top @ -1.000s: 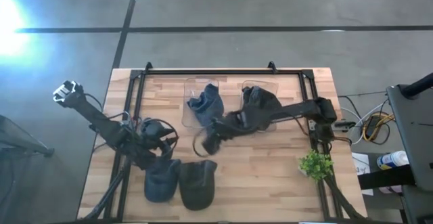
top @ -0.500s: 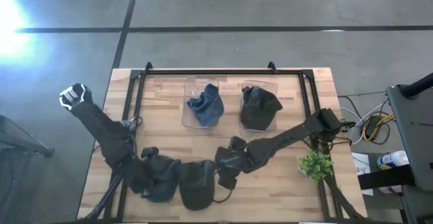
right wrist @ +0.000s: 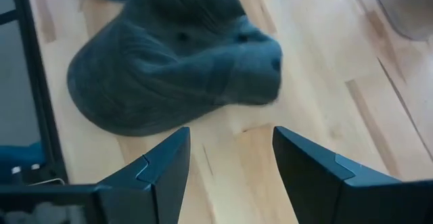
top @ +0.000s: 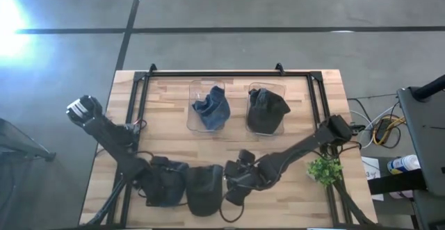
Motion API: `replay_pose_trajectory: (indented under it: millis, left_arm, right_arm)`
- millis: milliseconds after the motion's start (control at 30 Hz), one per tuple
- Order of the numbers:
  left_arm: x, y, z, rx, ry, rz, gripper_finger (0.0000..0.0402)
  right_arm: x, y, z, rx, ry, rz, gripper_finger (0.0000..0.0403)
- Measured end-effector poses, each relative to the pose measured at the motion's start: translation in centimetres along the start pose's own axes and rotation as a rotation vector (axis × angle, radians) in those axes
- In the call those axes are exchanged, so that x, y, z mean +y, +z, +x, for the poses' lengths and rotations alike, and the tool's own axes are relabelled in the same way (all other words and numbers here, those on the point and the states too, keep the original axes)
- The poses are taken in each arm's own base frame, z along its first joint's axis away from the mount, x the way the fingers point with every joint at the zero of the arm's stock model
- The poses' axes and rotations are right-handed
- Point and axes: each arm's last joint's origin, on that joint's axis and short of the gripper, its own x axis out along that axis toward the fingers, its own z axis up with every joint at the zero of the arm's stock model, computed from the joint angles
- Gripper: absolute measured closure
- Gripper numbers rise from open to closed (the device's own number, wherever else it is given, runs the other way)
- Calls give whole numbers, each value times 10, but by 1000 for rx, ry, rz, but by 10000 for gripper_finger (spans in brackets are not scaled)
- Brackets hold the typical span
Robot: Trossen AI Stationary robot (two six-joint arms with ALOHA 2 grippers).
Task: Pick & Place hat
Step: Put the blue cap into the left transparent bin
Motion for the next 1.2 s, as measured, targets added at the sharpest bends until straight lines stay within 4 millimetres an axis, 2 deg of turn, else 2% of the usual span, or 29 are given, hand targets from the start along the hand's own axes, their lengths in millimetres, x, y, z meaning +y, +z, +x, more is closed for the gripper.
replay_pose_trajectory:
  millis: [133, 367, 533, 633, 733, 833, 1000, 1100, 1200]
  left_arm:
    - [2, 3, 2, 9, -2, -21, 248]
    - [5, 3, -6, -15, -16, -21, 382]
    - [6, 3, -18, -24, -23, -64, 392]
    - [7, 5, -38, -28, 5, -75, 396]
    - [7, 11, -66, -115, 33, -107, 397]
    - [6, 20, -99, -277, 40, -143, 399]
    - [12, 39, -146, -608, 177, -184, 400]
    - [25, 58, -159, -684, 301, -144, 400]
    - [49, 80, -161, -668, 405, -87, 400]
  right_arm:
    - [4, -5, -2, 1, 4, -12, 197]
    - [11, -15, -4, 12, 11, -13, 203]
    - [10, -17, -2, 16, 4, 9, 216]
    - [9, -17, -5, -10, -16, 19, 225]
    - [5, -17, -15, -57, -66, 40, 232]
    - [-2, -17, -28, -91, -122, 69, 237]
    - [-11, -18, -47, -180, -192, 124, 239]
    - [-13, -17, -56, -226, -211, 133, 239]
    - [-14, -16, -59, -236, -206, 131, 241]
